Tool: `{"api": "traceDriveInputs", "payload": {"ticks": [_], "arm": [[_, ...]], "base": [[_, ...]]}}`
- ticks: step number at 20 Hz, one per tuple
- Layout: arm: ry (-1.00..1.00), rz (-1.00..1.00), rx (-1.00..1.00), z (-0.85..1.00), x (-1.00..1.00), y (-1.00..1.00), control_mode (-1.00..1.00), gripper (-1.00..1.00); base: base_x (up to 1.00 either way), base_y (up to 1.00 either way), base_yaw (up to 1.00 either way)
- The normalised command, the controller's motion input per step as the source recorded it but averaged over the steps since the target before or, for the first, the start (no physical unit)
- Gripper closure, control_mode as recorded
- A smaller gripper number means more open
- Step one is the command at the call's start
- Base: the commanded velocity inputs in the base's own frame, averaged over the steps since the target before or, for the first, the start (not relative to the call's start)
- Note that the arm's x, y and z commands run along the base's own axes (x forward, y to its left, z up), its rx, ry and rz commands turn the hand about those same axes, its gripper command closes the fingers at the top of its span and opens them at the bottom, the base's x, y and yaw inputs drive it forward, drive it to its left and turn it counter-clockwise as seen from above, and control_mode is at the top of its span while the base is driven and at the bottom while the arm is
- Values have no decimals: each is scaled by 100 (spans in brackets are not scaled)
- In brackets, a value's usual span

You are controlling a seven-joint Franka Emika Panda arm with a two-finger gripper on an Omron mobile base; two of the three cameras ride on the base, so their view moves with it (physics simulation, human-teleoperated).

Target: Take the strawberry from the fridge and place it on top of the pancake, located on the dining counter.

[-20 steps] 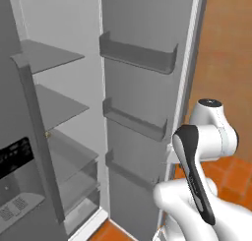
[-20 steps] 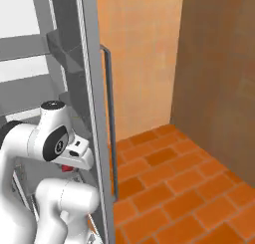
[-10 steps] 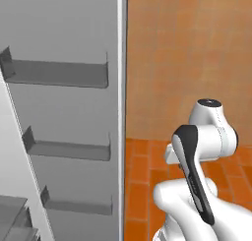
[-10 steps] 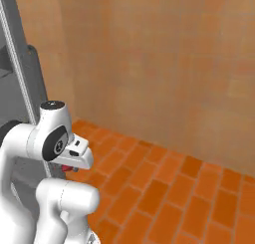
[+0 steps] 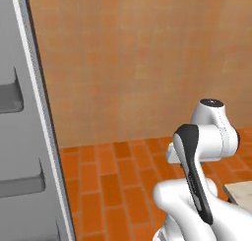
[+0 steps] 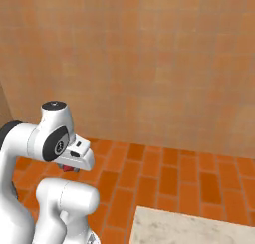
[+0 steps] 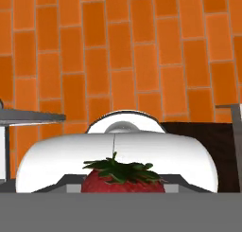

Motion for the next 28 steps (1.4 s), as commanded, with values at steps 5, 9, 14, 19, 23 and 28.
{"api": "traceDriveInputs", "payload": {"ticks": [5,9,14,19,23,28], "arm": [[0,0,0,0,0,0,100,100],[0,0,0,0,0,0,100,100],[0,0,0,0,0,0,100,100],[0,0,0,0,0,0,100,100],[0,0,0,0,0,0,100,100],[0,0,0,0,0,0,100,100]], "base": [[100,-1,0],[100,0,0],[100,-9,-4],[100,-31,-14],[94,-13,-45],[51,0,-75]]}}
